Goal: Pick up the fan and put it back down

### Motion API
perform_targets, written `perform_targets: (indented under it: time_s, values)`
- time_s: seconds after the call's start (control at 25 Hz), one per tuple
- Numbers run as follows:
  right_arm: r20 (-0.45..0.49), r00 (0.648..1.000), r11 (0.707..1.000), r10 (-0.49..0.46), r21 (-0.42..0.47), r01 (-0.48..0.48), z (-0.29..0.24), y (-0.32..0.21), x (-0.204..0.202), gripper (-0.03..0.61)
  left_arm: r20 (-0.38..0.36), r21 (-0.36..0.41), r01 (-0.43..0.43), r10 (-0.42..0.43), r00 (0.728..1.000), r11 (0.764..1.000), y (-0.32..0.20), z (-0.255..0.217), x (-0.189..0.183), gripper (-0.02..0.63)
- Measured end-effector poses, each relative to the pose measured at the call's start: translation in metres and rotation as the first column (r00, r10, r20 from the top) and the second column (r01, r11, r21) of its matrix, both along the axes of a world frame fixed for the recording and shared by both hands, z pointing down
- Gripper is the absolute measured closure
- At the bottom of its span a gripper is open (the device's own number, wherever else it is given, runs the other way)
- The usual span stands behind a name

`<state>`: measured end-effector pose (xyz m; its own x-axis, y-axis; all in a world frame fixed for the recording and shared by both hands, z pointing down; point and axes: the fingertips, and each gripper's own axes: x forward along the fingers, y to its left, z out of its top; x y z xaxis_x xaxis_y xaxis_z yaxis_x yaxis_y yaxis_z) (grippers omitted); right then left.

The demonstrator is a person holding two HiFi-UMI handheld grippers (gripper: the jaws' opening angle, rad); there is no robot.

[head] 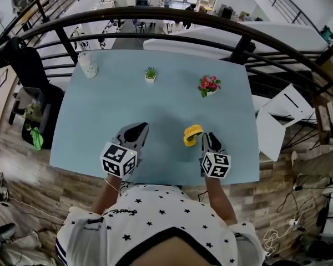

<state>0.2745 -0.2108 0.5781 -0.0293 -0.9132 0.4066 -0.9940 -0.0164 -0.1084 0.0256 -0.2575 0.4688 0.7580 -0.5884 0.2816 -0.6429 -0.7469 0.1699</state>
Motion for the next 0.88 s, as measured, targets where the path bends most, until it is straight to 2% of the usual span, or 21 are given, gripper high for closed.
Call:
perform_targets:
  time_s: [0.28, 0.36, 0.88]
  values:
    - [0.021, 1.0, 0.987, -0.003, 0.159, 0.0, -0.054, -0.01, -0.005, 0.578, 0.003, -0.007, 0.003, -0.003, 1.0, 1.0, -0.004, 0.002, -0.003, 0.584]
    - [0.027, 0.999, 0.982, -0.026, 0.186, 0.02, -0.065, -0.013, -0.012, 0.578, 0.004, -0.01, 0.01, -0.01, 1.0, 1.0, -0.006, 0.002, -0.006, 0.584]
    - [0.04, 0.996, 0.972, -0.081, 0.223, 0.071, -0.084, -0.021, -0.033, 0.58, 0.011, -0.013, 0.018, -0.018, 1.0, 1.0, -0.008, 0.005, -0.015, 0.584]
